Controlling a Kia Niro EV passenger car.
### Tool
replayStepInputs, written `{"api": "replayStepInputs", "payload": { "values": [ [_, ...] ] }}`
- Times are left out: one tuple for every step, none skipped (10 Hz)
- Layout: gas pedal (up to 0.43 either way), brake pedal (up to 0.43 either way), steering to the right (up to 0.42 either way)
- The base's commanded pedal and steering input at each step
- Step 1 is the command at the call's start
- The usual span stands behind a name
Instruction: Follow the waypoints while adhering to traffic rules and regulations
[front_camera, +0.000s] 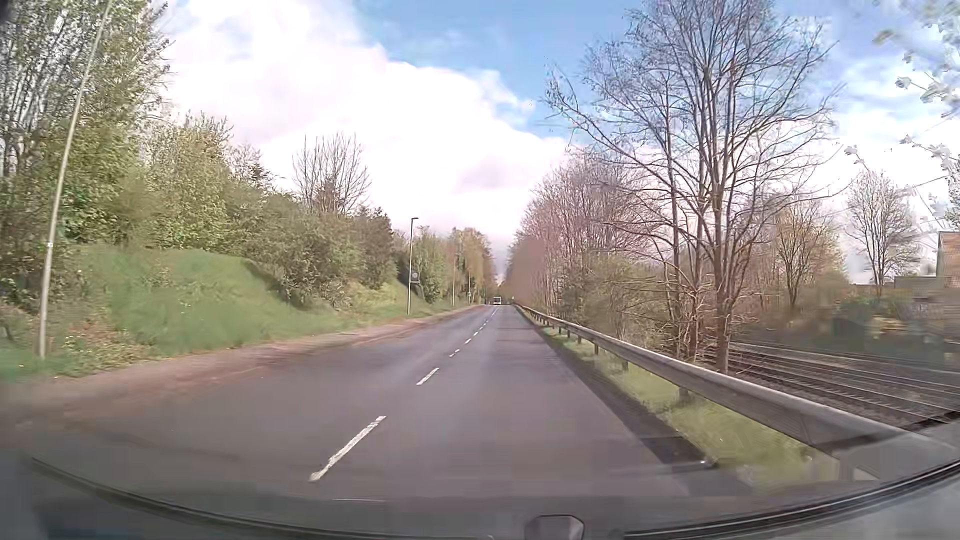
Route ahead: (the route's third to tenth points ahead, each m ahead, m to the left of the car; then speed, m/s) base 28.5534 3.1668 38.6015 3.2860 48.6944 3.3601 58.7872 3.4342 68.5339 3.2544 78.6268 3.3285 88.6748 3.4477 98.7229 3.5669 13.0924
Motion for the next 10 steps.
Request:
{"api": "replayStepInputs", "payload": {
  "values": [
    [0.067,0.0,-0.002],
    [0.059,0.0,-0.001],
    [0.039,0.0,-0.002],
    [0.028,0.0,-0.001],
    [0.028,0.0,0.001],
    [0.028,0.0,0.001],
    [0.047,0.0,0.001],
    [0.059,0.0,0.001],
    [0.059,0.0,0.001],
    [0.059,0.0,0.0]
  ]
}}
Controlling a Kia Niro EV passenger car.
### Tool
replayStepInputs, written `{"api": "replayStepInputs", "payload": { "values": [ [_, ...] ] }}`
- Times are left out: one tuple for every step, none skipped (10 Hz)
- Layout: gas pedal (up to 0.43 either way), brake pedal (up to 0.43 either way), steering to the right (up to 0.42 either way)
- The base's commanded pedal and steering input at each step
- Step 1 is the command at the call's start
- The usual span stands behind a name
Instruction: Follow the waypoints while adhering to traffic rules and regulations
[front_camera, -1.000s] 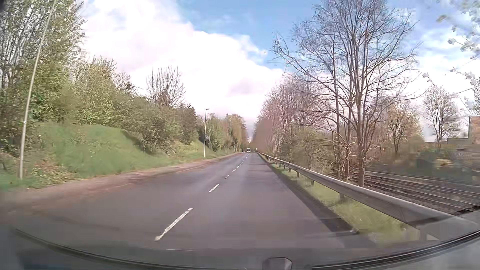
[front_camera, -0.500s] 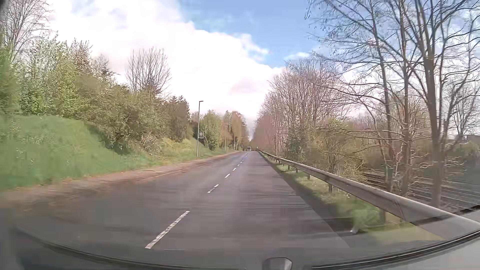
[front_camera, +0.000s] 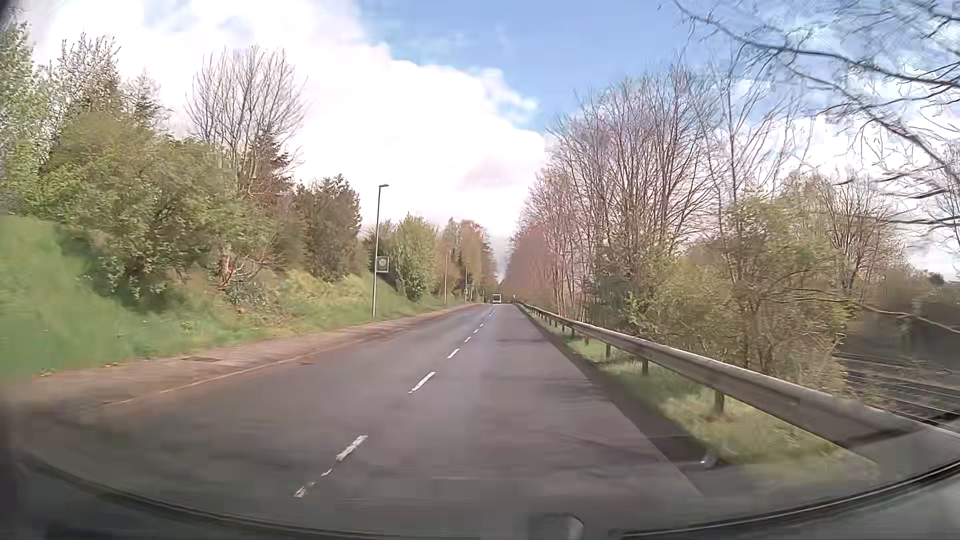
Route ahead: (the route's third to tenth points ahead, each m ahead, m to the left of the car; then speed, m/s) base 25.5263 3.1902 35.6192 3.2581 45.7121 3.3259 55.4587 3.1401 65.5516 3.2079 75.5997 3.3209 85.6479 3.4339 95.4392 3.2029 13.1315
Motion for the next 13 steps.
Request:
{"api": "replayStepInputs", "payload": {
  "values": [
    [0.047,0.0,0.0],
    [0.047,0.0,0.0],
    [0.039,0.0,0.0],
    [0.039,0.0,0.001],
    [0.039,0.0,0.002],
    [0.039,0.0,0.002],
    [0.039,0.0,0.002],
    [0.039,0.0,0.002],
    [0.039,0.0,0.002],
    [0.028,0.0,0.002],
    [0.02,0.0,0.002],
    [0.02,0.0,0.002],
    [0.02,0.0,0.002]
  ]
}}
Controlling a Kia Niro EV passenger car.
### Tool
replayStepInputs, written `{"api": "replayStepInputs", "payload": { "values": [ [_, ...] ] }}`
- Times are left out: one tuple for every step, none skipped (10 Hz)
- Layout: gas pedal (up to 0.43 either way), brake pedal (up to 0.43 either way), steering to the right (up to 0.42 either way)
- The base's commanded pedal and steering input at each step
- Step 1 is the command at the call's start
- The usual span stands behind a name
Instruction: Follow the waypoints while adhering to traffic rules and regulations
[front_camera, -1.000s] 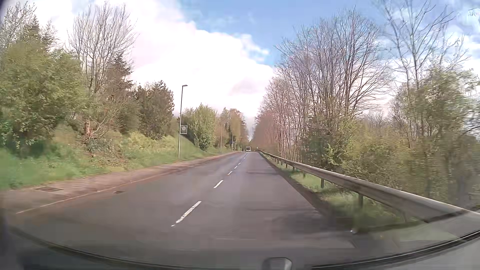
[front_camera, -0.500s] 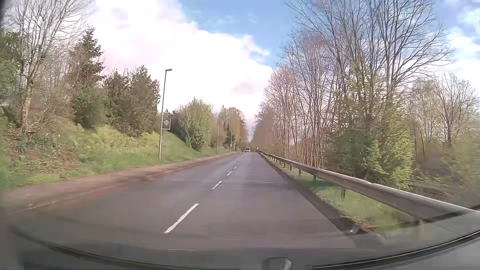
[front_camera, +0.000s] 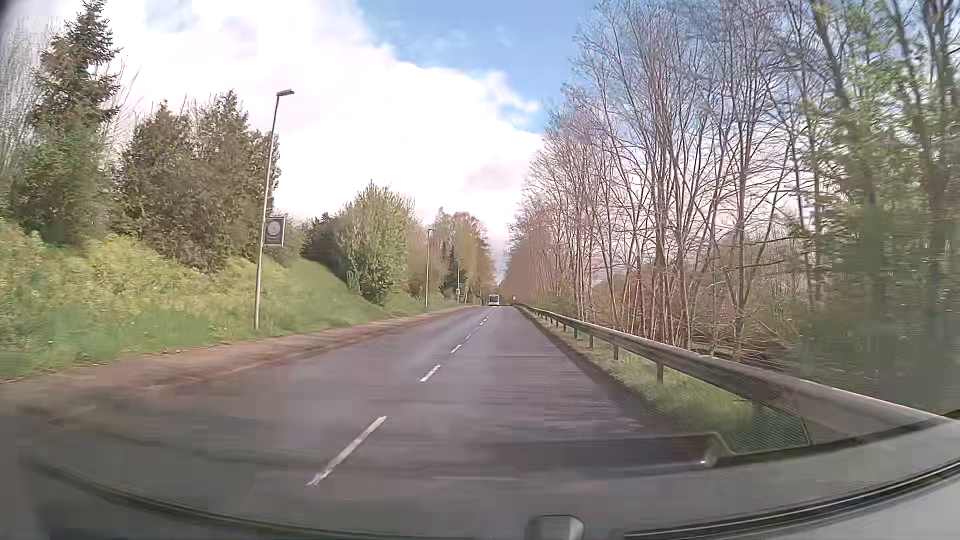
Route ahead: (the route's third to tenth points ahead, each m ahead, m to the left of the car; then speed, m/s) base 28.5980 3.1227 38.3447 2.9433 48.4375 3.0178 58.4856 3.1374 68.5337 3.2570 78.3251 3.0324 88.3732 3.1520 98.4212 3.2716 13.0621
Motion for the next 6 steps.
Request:
{"api": "replayStepInputs", "payload": {
  "values": [
    [0.02,0.0,0.002],
    [0.028,0.0,0.001],
    [0.039,0.0,0.001],
    [0.039,0.0,0.001],
    [0.039,0.0,0.001],
    [0.039,0.0,0.001]
  ]
}}
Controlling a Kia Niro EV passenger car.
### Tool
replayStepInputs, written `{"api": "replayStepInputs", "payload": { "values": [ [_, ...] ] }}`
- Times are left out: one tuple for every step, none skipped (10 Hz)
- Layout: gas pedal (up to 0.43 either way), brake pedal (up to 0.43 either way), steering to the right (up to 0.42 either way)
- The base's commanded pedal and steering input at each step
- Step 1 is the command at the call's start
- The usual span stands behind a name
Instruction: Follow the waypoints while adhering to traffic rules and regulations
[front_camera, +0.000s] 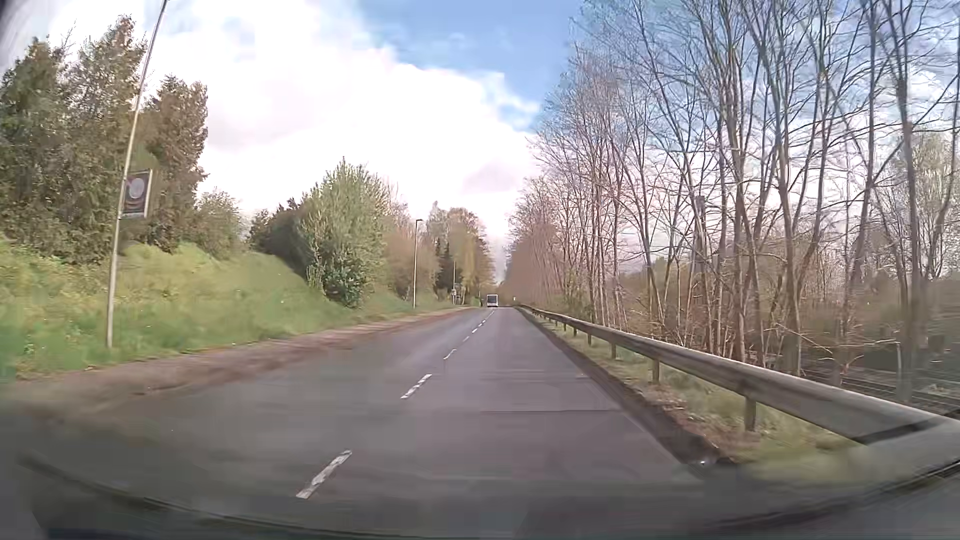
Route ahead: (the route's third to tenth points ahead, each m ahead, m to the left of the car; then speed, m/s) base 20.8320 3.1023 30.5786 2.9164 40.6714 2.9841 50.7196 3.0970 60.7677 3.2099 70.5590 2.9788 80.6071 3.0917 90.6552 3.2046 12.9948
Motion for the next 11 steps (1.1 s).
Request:
{"api": "replayStepInputs", "payload": {
  "values": [
    [0.039,0.006,0.001],
    [0.039,0.006,0.001],
    [0.039,0.0,0.001],
    [0.028,0.0,0.002],
    [0.028,0.0,0.002],
    [0.028,0.0,0.002],
    [0.028,0.0,0.002],
    [0.028,0.0,0.002],
    [0.028,0.0,0.002],
    [0.028,0.0,0.002],
    [0.028,0.0,0.002]
  ]
}}
